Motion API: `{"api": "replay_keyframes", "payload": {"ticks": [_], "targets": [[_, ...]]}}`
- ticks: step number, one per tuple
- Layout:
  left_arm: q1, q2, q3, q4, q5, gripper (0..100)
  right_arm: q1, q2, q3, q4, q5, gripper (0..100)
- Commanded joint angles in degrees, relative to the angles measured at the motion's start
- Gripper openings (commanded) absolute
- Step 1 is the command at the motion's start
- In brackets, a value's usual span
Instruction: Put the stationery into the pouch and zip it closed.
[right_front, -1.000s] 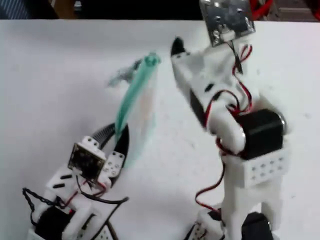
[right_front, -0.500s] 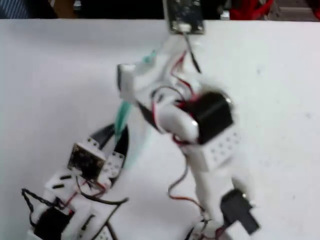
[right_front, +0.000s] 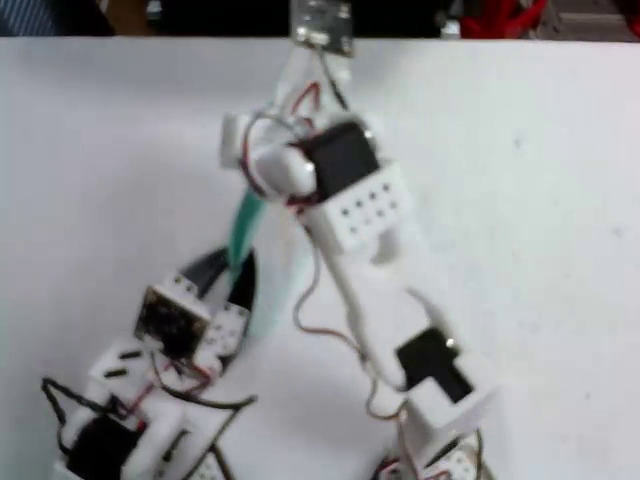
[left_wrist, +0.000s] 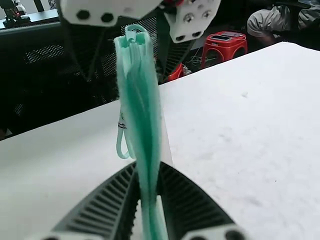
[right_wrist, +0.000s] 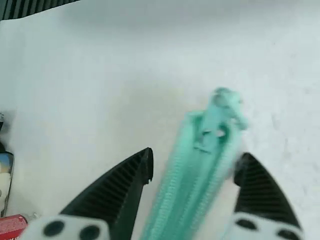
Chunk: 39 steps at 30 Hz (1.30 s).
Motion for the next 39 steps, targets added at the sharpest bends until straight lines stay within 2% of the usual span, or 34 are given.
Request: {"api": "replay_keyframes", "payload": {"ticks": [1, 2, 5, 9, 11, 19, 24, 27, 33, 39], "targets": [[0.8, 0.2, 1.8, 1.6, -0.5, 2, 1.2, -0.4, -2.2, -1.5, 5.3, 1.9], [0.9, 0.2, 1.8, 1.6, -0.5, 2, 1.2, -0.5, -2.2, -1.1, 8.1, 5.0], [0.8, 0.2, 1.3, 1.5, -0.5, 5, 1.5, -0.6, -2.5, -0.2, 12.8, 1.2], [-0.8, 0.2, -1.6, 5.7, 0.9, 23, 4.6, -0.4, -5.2, 1.4, 16.4, 1.7], [-1.8, 0.2, -3.6, 7.8, 3.3, 25, 7.0, -0.5, -5.7, 1.4, 19.1, 1.7], [-4.2, 0.2, -9.7, 12.9, 2.8, 24, 17.7, 0.0, -5.5, 1.4, 28.3, 1.8], [-13.2, 0.2, -9.6, 9.6, 3.6, 24, 23.6, 1.1, -3.7, 1.1, 35.5, 1.8], [-16.5, 0.2, -6.7, 5.8, 8.7, 24, 26.9, 3.9, -0.9, 0.7, 38.2, 1.8], [-17.6, 0.2, 1.3, -2.9, 10.6, 24, 32.9, 13.8, 2.0, 0.0, 46.3, 1.8], [-17.3, 0.2, 2.6, -4.3, 10.6, 24, 38.0, 24.3, 2.1, 0.2, 60.0, 1.8]]}}
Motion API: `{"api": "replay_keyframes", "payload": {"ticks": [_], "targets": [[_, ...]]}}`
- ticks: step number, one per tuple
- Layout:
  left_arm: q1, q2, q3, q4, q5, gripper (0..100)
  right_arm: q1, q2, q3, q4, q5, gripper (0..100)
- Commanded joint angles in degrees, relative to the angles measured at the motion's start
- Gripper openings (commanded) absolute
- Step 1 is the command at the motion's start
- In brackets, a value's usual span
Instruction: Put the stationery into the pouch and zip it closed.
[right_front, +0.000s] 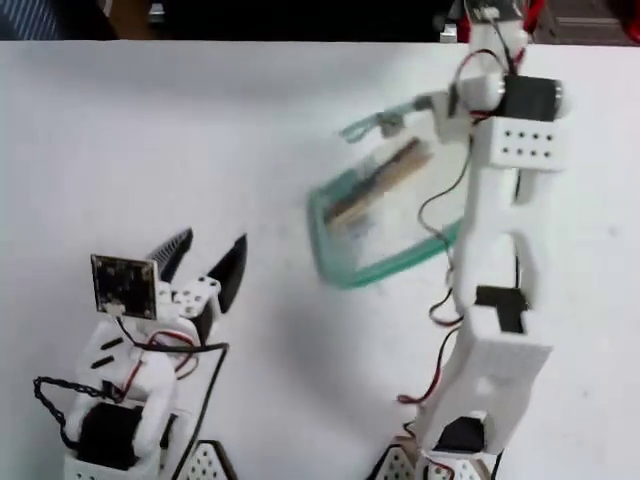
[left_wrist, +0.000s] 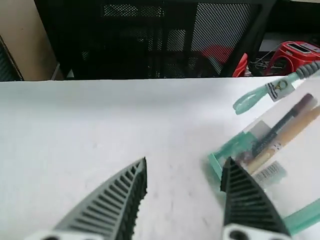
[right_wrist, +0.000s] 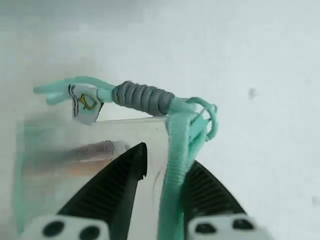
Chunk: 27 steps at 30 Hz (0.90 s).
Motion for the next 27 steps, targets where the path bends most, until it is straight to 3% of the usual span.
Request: {"api": "replay_keyframes", "payload": {"ticks": [1, 16, 18, 23, 27], "targets": [[-0.2, 0.0, -0.2, -1.8, 0.6, 24, 0.7, 7.5, 1.6, 0.2, 7.4, 1.8], [-0.2, 0.0, -0.1, -1.8, 0.6, 24, -2.2, 11.0, 1.4, 1.8, 2.5, 2.5], [-0.2, 0.0, -0.1, -1.9, 0.6, 24, -2.4, 10.2, 1.5, 3.6, 2.3, 8.5], [-0.2, 0.0, 0.0, -1.8, 0.8, 24, -5.5, 7.9, 1.8, 6.0, 2.8, 38.7], [-0.2, 0.0, 1.1, -2.7, 0.6, 24, -8.0, 2.9, 1.7, 6.1, 2.8, 32.7]]}}
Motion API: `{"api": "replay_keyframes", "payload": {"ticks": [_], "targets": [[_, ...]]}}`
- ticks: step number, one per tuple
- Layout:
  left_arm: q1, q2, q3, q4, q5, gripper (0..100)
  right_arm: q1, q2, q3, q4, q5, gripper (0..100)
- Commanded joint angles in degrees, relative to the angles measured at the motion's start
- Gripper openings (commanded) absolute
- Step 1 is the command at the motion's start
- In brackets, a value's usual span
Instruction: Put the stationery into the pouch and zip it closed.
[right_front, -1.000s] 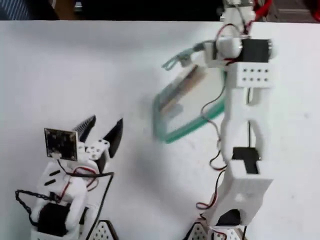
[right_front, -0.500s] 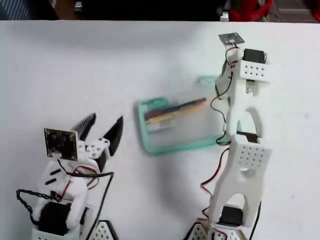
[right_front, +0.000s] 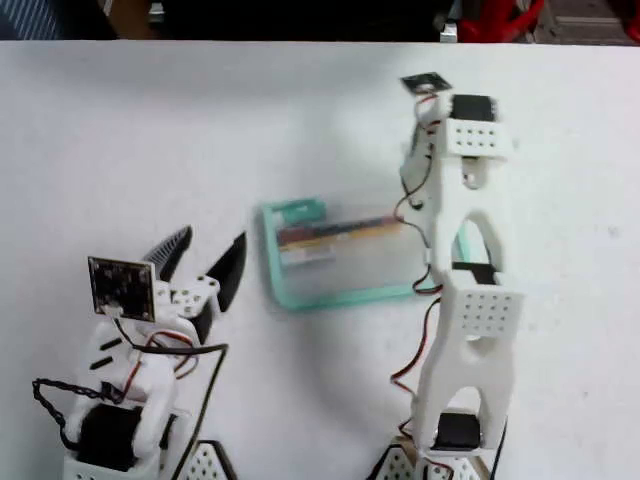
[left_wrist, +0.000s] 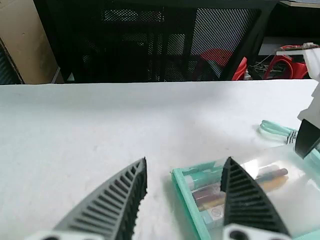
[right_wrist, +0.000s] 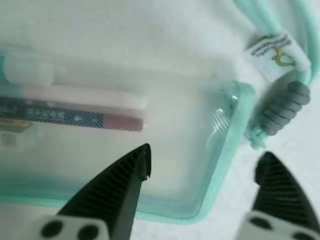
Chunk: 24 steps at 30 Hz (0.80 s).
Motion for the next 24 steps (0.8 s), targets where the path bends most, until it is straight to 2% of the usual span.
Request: {"api": "replay_keyframes", "payload": {"ticks": [1, 5, 9, 11, 17, 21, 24], "targets": [[-0.2, 0.1, 0.7, -2.6, 0.6, 24, -2.4, -9.5, -0.1, 0.7, -0.1, 30.3], [-0.3, 0.1, 2.5, -4.7, 0.6, 24, -2.7, -20.7, 5.8, 0.7, -0.4, 19.9], [-0.2, 0.1, 3.9, -6.2, 0.4, 24, -2.4, -36.1, 17.1, 0.6, -0.2, 0.5], [-0.1, 0.1, 3.9, -6.2, -1.5, 20, -2.3, -44.3, 24.4, 0.6, -0.2, 4.1], [-0.7, 0.5, 0.3, -5.5, -9.8, 5, -2.7, -67.5, 44.9, -4.1, -0.2, 1.7], [-0.6, 1.8, -9.3, 2.6, -15.0, 3, -2.7, -80.2, 49.8, -9.6, -0.6, 1.7], [-2.0, 9.8, -19.7, 9.0, -18.2, 3, -3.1, -86.6, 47.6, -8.2, -3.1, 1.7]]}}
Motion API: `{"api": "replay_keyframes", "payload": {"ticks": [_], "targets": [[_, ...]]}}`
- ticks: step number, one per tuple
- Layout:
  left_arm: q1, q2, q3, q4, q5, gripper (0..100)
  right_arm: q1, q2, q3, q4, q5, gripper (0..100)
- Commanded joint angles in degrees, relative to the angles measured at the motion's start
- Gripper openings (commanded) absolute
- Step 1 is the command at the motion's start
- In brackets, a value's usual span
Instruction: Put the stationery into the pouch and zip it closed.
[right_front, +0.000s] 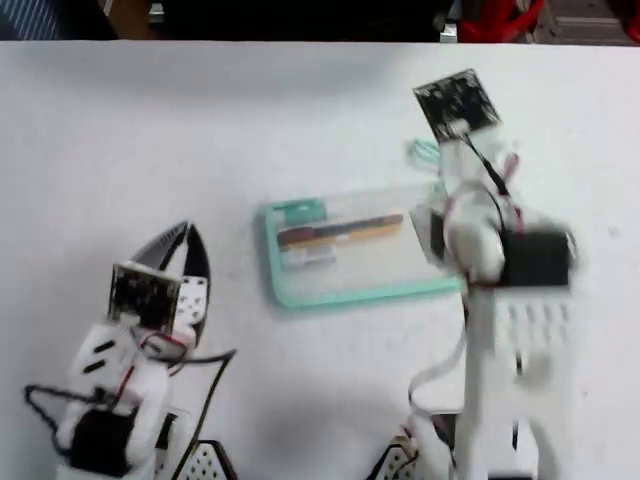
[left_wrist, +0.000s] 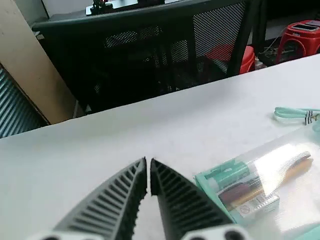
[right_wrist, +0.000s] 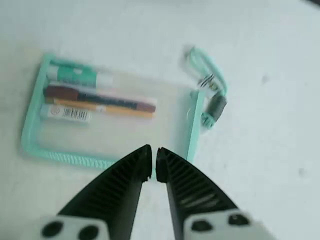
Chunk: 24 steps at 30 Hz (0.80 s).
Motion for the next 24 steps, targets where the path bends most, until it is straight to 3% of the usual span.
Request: {"api": "replay_keyframes", "payload": {"ticks": [1, 5, 9, 12, 19, 24], "targets": [[-2.9, 10.9, -15.4, 6.7, -2.3, 3, -1.4, -8.5, -3.6, 1.3, -3.4, 1.7], [-9.4, 25.8, -33.8, 15.6, 1.8, 3, -5.9, -12.4, -12.7, 7.6, -5.0, 1.7], [-11.2, 29.1, -42.8, 23.5, 2.5, 3, -10.0, -17.0, -15.6, 8.6, -7.5, 1.7], [-12.4, 23.0, -39.8, 21.7, 0.8, 2, -10.9, -22.7, -13.5, 8.3, -9.1, 1.7], [-12.7, -4.9, -22.5, 15.2, -3.5, 2, -10.9, -40.3, -0.8, 3.2, -9.0, 1.7], [-12.7, -1.9, -20.8, 16.2, -3.4, 2, -10.8, -57.4, 11.4, -1.8, -9.0, 1.7]]}}
